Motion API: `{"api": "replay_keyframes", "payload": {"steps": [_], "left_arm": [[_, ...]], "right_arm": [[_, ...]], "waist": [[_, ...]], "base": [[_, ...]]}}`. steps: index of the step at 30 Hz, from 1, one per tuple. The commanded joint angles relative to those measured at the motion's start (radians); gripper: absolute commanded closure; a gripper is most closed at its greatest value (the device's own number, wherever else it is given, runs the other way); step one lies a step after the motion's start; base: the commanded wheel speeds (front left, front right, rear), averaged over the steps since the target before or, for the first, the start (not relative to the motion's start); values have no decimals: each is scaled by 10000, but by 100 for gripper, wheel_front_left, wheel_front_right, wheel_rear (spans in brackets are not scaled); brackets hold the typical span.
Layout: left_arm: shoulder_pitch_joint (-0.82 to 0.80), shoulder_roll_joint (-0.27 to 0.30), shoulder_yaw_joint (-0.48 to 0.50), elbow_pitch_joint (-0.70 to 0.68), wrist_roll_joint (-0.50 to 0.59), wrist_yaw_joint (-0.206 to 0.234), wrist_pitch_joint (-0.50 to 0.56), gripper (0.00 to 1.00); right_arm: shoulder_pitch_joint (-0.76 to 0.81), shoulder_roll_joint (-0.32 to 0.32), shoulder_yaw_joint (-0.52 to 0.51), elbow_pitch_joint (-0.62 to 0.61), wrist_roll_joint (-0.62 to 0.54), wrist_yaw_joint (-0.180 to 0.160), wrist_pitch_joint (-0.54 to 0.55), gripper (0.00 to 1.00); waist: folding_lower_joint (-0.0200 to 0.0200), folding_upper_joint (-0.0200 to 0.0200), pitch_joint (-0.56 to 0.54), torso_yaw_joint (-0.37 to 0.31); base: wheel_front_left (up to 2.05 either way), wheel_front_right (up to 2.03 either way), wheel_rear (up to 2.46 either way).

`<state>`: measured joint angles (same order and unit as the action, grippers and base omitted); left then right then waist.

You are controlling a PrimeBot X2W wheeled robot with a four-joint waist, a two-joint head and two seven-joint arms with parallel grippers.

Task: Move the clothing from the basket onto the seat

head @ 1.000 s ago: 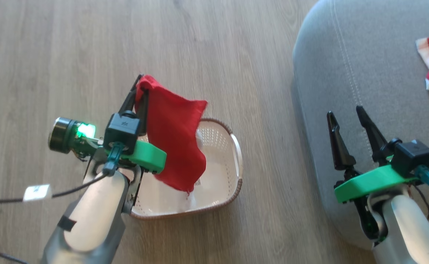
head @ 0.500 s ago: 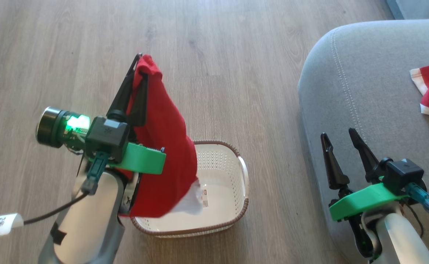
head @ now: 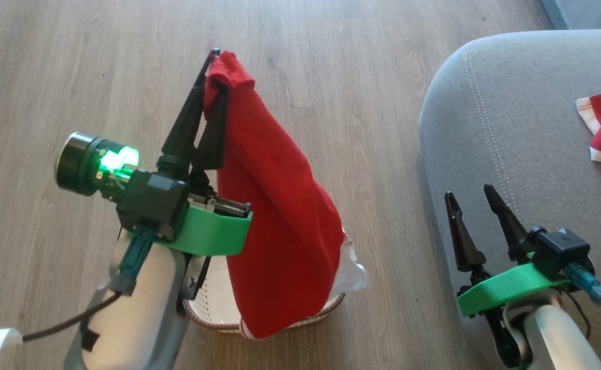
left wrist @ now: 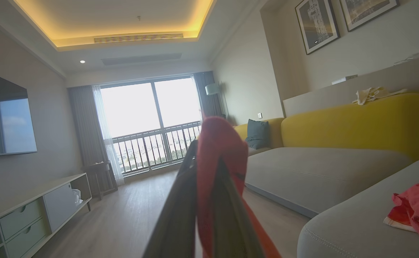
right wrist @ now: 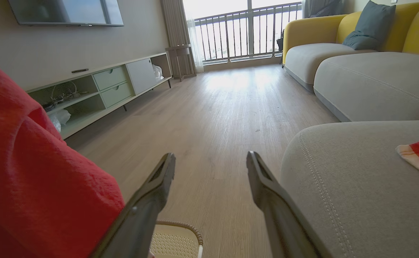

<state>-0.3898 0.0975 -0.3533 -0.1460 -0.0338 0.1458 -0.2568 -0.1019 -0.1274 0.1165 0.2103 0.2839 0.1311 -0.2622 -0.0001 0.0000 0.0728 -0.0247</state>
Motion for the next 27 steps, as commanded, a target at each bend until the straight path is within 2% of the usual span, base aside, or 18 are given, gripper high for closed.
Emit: {"api": "replay_keyframes", "payload": {"steps": [1,17,19,23,27], "left_arm": [[-608,14,298,-435,80,-32,-49,100],[-367,-322,-432,-569,-56,-262,-49,100],[-352,-348,-536,-575,-121,-362,-49,100],[-407,-369,-961,-484,-110,-857,-49,100],[-502,-390,-987,-447,-60,-931,-49,100]], "right_arm": [[-83,7,276,-379,-1,-4,4,0],[66,-184,576,-612,73,-4,4,0],[64,-223,675,-664,77,-4,4,0],[34,-307,833,-856,110,-4,4,0],[16,-386,1065,-1058,345,-4,4,0]], "waist": [[1,0,26,-11],[1,0,-111,-109],[1,0,-127,-111],[1,0,-68,-109],[1,0,21,-114]], "base": [[0,0,0],[0,0,0],[0,0,0],[0,0,0],[0,0,0]]}}
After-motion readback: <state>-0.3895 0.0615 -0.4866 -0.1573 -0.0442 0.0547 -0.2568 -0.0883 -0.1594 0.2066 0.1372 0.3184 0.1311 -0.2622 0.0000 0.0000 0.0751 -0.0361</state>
